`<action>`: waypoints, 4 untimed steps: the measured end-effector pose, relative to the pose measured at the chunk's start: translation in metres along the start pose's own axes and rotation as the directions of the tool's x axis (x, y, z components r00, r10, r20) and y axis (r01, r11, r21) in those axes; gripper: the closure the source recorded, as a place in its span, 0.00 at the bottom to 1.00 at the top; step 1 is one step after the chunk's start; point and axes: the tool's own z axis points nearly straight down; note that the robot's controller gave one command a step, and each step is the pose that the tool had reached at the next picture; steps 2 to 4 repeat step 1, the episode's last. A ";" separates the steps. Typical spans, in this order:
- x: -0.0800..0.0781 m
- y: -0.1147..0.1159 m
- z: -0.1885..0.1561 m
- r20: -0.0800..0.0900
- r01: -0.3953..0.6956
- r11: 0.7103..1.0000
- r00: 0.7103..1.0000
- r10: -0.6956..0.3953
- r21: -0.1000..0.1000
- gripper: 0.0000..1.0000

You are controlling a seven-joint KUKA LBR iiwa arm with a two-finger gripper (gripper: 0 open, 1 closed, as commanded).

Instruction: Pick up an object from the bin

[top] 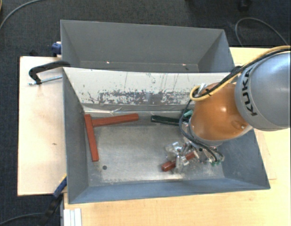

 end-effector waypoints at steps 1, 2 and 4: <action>-0.022 -0.023 -0.141 0.014 0.032 0.999 0.999 -0.032 0.007 1.00; -0.022 -0.023 -0.141 0.014 0.032 0.999 0.999 -0.032 0.007 1.00; -0.022 -0.023 -0.141 0.014 0.032 0.999 0.999 -0.032 0.007 1.00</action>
Offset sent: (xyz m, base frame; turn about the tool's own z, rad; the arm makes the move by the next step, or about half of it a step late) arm 0.0259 -0.0139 0.1350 -0.0341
